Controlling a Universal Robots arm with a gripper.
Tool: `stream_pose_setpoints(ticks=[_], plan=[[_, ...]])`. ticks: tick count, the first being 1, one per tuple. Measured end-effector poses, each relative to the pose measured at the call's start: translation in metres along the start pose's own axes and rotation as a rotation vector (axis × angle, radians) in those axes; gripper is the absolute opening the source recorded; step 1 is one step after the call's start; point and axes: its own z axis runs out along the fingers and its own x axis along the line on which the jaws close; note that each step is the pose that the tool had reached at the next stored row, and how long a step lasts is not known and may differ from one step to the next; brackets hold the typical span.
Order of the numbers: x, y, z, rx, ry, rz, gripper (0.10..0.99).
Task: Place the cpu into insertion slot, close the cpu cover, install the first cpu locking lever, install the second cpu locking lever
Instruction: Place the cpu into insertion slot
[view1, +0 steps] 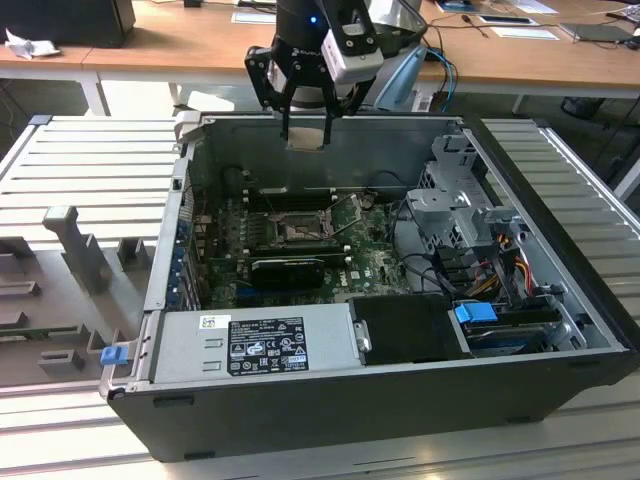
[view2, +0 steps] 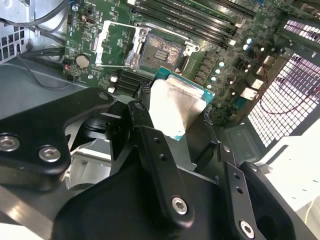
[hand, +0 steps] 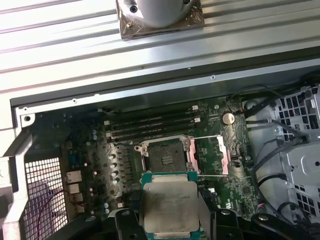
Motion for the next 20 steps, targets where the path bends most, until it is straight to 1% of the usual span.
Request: stream_pose_setpoints(ticks=[2, 12, 16, 20], plan=[[0.0000, 0.0000, 0.0002, 0.000, -0.0013, 0.015, 0.525], [0.0000, 0.0000, 0.0005, 0.000, -0.0034, 0.038, 0.525], [0.0000, -0.0001, 0.0007, -0.001, -0.0061, 0.069, 0.525], [0.0000, -0.0001, 0.0009, -0.002, -0.0101, 0.115, 0.525]])
